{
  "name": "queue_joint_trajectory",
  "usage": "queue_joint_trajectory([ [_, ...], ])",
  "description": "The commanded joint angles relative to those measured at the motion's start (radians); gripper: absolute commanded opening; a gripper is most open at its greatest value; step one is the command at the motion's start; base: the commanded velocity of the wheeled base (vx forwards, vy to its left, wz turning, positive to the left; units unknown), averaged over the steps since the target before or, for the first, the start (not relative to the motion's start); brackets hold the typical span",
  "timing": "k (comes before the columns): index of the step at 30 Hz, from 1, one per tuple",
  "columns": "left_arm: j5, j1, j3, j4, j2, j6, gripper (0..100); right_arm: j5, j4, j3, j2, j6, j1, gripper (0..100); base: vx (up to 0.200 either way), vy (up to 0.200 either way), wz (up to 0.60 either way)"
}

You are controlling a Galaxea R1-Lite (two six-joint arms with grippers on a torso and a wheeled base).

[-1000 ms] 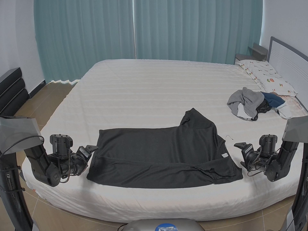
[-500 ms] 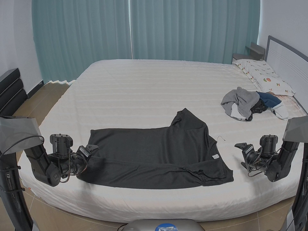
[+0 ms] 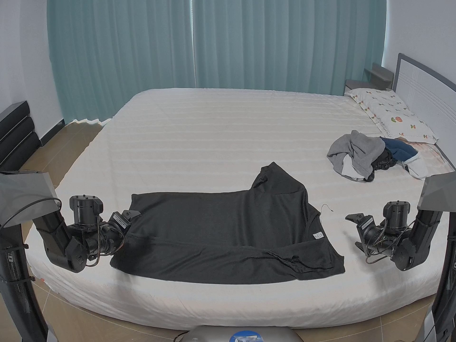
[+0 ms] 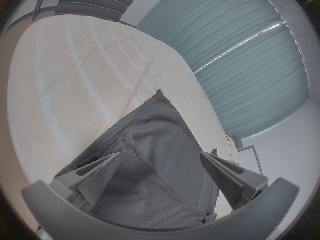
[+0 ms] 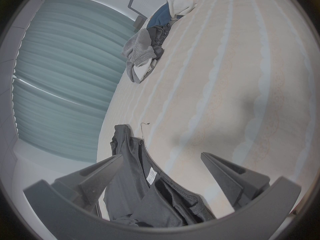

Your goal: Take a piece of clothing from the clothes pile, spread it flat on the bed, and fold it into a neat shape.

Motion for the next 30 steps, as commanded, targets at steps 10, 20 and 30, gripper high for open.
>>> queue_joint_trajectory([
  [10, -0.008, 0.006, 0.004, 0.005, -0.015, 0.008, 100, 0.000, 0.000, 0.003, 0.000, 0.001, 0.001, 100, 0.000, 0.000, 0.00],
  [20, -0.006, 0.006, 0.001, 0.006, -0.006, 0.008, 100, 0.000, 0.000, 0.009, 0.000, -0.001, 0.003, 100, 0.000, 0.180, 0.00],
  [30, -0.006, 0.006, 0.002, 0.003, -0.006, 0.008, 100, 0.000, 0.000, 0.009, -0.001, -0.001, 0.004, 100, 0.000, 0.000, 0.00],
])
